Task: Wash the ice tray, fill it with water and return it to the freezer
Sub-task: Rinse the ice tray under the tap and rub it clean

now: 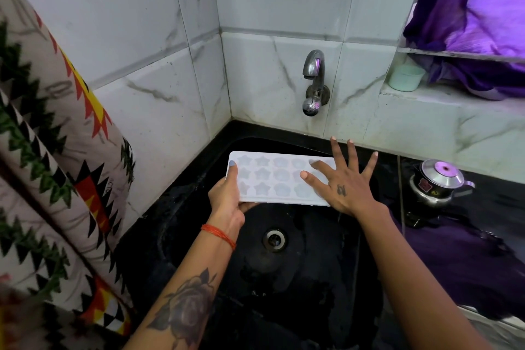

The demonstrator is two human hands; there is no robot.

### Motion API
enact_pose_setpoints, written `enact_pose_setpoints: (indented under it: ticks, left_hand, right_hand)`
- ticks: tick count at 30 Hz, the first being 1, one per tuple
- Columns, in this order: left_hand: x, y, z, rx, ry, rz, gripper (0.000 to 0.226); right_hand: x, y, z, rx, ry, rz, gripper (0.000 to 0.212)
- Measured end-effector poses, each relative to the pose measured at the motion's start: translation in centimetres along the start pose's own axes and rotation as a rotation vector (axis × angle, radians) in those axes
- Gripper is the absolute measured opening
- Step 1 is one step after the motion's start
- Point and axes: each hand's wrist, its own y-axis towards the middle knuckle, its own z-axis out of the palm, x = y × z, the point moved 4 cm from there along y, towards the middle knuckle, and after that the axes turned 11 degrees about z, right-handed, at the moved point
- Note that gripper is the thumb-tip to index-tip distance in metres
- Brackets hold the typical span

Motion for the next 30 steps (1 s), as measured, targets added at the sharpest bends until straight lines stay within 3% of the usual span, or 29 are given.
enact_pose_setpoints:
  ticks: [14,20,30]
  left_hand:
    - [0.1,-0.4,0.0,0.007,0.013,-0.015,0.030]
    - [0.0,-0.5,0.3,0.007,0.013,-0.004,0.028]
    - [-0.2,-0.7,0.7,0.015,0.010,-0.002,0.025]
  right_hand:
    - [-0.7,-0.2,0.1,-0.006,0.041,0.023,0.081]
    - [0.8,-0.4,-1.3,-0.138,0.091,-0.057,0.077]
    - [2.5,0.0,-0.5,0.016,0.000,-0.060,0.075]
